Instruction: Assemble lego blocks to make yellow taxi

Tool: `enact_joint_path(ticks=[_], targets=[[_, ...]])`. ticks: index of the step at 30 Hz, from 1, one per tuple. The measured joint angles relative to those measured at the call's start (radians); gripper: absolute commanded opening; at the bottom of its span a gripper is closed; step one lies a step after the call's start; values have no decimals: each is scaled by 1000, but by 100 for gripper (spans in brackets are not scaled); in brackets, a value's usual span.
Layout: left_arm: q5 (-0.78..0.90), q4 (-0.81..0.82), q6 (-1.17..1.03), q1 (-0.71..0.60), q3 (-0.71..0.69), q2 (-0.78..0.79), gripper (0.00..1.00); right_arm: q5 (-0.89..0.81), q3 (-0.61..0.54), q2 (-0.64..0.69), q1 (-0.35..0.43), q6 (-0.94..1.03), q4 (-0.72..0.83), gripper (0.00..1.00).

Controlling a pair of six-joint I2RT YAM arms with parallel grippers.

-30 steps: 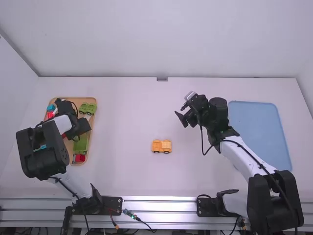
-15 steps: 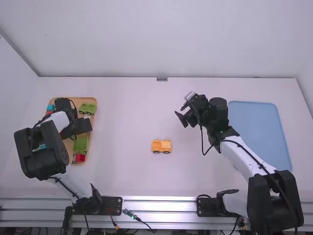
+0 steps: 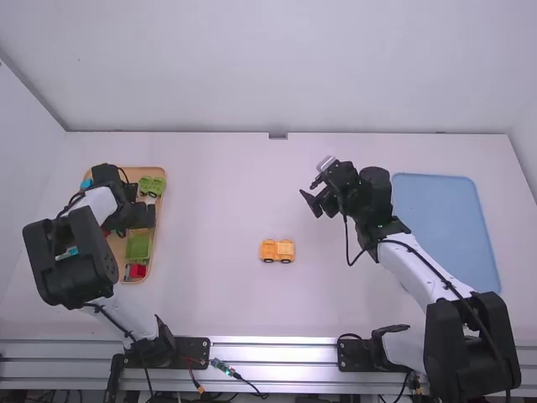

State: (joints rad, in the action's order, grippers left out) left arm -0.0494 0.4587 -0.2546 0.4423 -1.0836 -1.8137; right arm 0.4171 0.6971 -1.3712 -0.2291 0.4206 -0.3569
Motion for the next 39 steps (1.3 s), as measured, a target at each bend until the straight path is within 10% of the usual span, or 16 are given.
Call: enact_joint_path(ticks=[22,39], targets=[[197,138,-829,-2,-70,0,95,-1,0,42,0,1,2,99],[131,105,-995,6,-70,0,83,0,0,42,0,0,0,99]])
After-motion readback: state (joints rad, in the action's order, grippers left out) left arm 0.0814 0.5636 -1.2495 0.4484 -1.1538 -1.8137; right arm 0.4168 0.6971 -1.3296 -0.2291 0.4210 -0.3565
